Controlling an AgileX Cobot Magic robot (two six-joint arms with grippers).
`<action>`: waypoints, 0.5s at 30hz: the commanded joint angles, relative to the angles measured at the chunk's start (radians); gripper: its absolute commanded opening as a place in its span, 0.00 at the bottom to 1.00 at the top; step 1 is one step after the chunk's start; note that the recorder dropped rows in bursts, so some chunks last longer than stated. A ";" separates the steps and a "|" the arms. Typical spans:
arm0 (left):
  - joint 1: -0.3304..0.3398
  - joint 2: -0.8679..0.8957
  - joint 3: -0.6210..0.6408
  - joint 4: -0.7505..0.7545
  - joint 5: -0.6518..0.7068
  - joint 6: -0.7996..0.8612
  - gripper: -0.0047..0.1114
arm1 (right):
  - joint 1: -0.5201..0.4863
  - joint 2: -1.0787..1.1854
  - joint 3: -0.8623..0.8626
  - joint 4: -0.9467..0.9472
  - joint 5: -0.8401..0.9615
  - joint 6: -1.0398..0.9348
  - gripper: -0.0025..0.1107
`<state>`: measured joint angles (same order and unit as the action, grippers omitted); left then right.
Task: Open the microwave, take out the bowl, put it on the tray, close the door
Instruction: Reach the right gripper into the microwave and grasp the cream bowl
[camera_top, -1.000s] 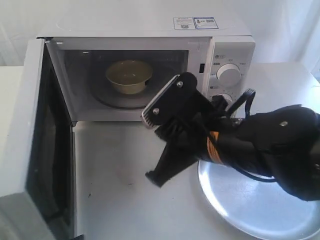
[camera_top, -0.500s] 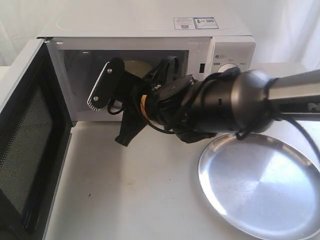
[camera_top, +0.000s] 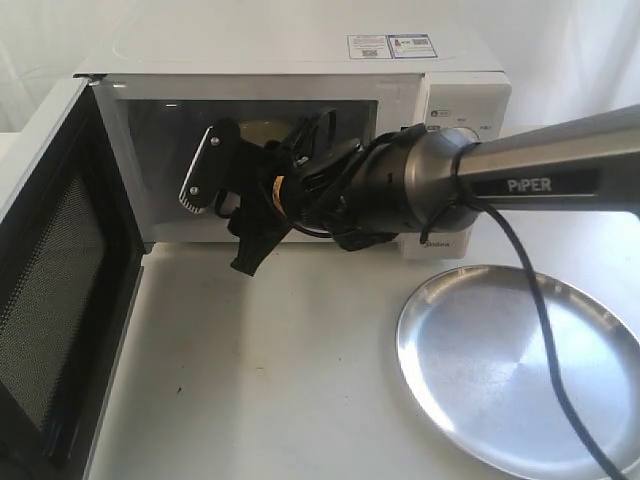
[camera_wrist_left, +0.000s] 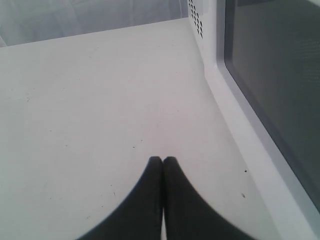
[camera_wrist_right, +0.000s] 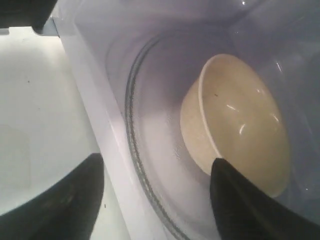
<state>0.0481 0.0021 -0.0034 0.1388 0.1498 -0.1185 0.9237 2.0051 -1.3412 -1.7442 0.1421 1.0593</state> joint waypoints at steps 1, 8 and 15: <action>-0.001 -0.002 0.003 -0.004 -0.001 -0.006 0.04 | -0.008 0.049 -0.054 0.000 0.015 -0.009 0.52; -0.001 -0.002 0.003 -0.004 -0.001 -0.006 0.04 | -0.008 0.114 -0.150 0.000 0.094 -0.009 0.52; -0.001 -0.002 0.003 -0.004 -0.001 -0.006 0.04 | -0.008 0.163 -0.198 0.000 0.101 -0.017 0.50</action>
<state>0.0481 0.0021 -0.0034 0.1388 0.1498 -0.1185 0.9237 2.1501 -1.5214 -1.7442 0.2245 1.0534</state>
